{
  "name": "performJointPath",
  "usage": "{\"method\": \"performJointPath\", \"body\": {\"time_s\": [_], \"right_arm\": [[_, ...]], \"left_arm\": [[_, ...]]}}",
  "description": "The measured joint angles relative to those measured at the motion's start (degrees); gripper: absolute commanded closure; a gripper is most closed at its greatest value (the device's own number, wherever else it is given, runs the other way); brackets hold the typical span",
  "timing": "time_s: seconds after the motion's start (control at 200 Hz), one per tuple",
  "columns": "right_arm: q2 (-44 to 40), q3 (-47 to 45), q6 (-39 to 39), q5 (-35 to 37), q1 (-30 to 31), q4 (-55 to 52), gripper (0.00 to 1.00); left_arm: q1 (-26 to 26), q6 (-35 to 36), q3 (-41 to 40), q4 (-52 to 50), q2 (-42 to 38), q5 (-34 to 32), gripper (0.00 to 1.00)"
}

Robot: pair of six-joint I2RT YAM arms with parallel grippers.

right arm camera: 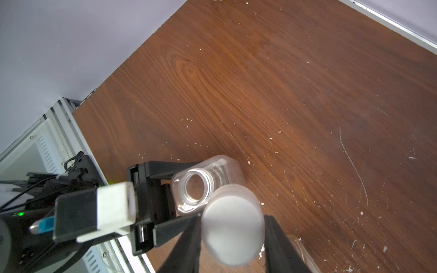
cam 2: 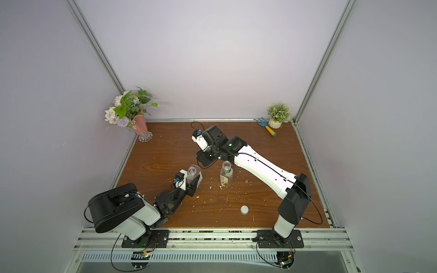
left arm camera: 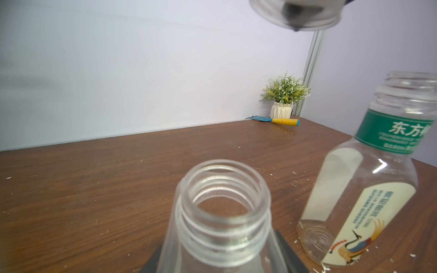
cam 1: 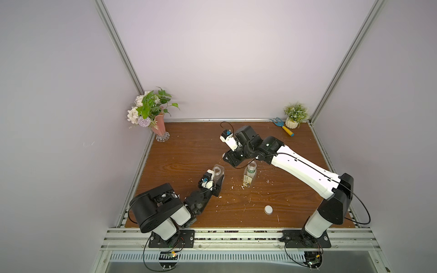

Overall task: Screw on the bottle caps
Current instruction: Pick up the plastic bottle at the center of the board.

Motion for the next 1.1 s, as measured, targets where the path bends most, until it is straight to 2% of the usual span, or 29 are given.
{"method": "performJointPath", "body": {"time_s": [0.11, 0.285, 0.505, 0.736, 0.871, 0.981, 1.101], "right_arm": [[1.9, 1.8, -0.2, 0.0, -0.3, -0.8, 0.71], [2.9, 3.5, -0.5, -0.1, -0.3, -2.7, 0.71], [3.3, 4.9, -0.9, -0.1, -0.3, -4.2, 0.72], [3.5, 6.0, -0.9, -0.2, -0.3, -6.3, 0.72], [4.9, 7.5, -1.1, -0.4, -0.3, -7.0, 0.72], [6.2, 8.3, -1.4, -0.7, -0.3, -7.5, 0.73], [7.0, 8.3, -2.0, -1.9, -0.3, -8.3, 0.73]], "left_arm": [[0.2, 0.6, -0.2, -0.5, 0.0, 1.0, 0.27], [0.3, 0.8, -2.3, -0.9, 0.7, 2.0, 0.21], [0.3, 0.4, -2.5, 1.5, 2.9, 2.1, 0.23], [0.4, 0.2, -2.6, 2.2, 11.8, -1.1, 0.28], [0.6, 0.4, -2.6, 2.2, 12.9, -2.3, 0.3], [2.6, 0.4, -2.6, 2.2, 12.7, -0.7, 0.32], [6.3, 0.2, -2.6, 2.2, 11.8, 3.9, 0.32]]}}
